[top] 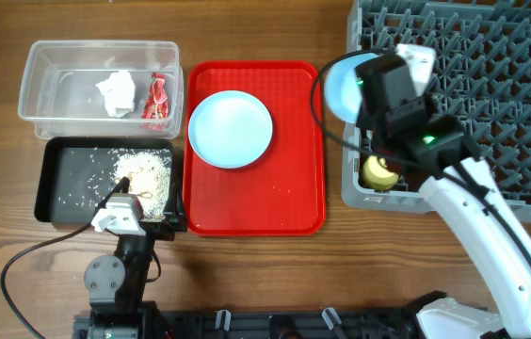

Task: Sort waste into correct bins and load items into the dishwasher rack
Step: 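Carry the small blue bowl to the rack and set it tilted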

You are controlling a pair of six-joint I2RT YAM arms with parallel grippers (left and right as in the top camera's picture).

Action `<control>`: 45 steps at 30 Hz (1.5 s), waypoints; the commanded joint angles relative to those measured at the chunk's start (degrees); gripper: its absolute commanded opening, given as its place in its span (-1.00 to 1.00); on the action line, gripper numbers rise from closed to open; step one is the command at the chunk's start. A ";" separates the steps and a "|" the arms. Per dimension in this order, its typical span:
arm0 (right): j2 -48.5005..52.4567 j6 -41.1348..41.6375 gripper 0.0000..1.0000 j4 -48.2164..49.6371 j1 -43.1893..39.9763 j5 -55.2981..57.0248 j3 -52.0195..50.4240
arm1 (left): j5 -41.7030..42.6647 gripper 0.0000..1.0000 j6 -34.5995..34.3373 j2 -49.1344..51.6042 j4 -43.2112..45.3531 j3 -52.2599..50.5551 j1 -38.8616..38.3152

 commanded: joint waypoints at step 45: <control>25.38 -37.64 -0.91 29.27 -8.94 32.81 0.59 | 0.48 1.00 1.14 -0.42 -0.07 -0.37 0.42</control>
